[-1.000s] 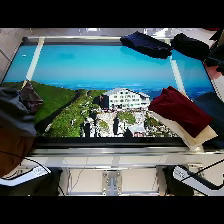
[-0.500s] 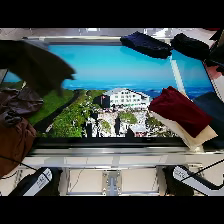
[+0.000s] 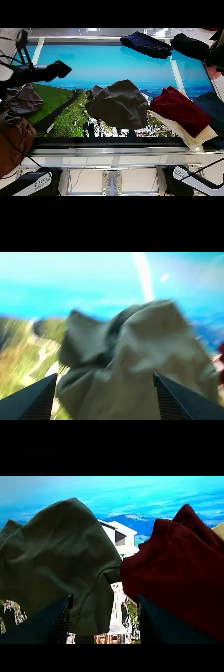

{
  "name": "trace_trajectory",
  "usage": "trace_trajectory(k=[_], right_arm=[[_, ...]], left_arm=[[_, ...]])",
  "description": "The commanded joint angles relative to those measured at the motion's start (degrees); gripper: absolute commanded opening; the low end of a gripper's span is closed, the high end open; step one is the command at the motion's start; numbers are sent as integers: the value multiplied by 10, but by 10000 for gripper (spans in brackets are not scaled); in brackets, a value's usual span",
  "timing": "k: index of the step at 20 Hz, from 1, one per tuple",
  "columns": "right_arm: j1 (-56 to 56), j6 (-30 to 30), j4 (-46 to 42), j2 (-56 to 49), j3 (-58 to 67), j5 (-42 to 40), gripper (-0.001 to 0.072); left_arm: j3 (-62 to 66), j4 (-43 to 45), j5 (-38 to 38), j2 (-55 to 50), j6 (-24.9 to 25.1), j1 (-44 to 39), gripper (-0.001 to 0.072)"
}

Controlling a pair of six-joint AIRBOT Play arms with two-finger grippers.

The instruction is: Fold the shirts.

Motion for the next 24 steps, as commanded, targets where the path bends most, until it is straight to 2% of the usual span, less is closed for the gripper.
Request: trace_trajectory(k=[1, 3, 4, 6, 9, 11, 13, 16, 17, 19, 22, 24], right_arm=[[22, -11, 2, -3, -108, -20, 442], [61, -11, 1, -3, -203, -68, 442], [81, -11, 0, -3, -242, -96, 442], [119, -14, -2, -3, -296, -147, 442], [157, -26, -1, -3, -310, -217, 442], [170, -26, 0, -3, -310, -257, 443], [174, -26, 1, -3, -310, -269, 442], [174, -25, 1, -3, -310, -262, 442], [174, -25, 1, -3, -310, -261, 442], [174, -25, 0, -3, -310, -262, 441], [174, -25, -1, -3, -311, -262, 441], [174, -25, -2, -3, -311, -264, 441]], left_arm=[[-6, 55, -151, -102, -74, 3, 699], [-46, -35, -152, -153, -21, -21, 699], [-78, -78, -126, -166, -6, -36, 699], [-150, -109, -42, -165, -5, -54, 699], [-231, -176, 39, -160, -6, -55, 699], [-257, -243, 104, -160, 20, -64, 699], [-258, -277, 155, -162, 44, -82, 699], [-258, -299, 214, -181, 43, -118, 694], [-258, -322, 219, -188, 43, -125, 552], [-257, -355, 231, -186, 48, -124, 16], [-254, -355, 226, -143, 103, -74, 14], [-254, -346, 216, -89, 114, -11, 13]])
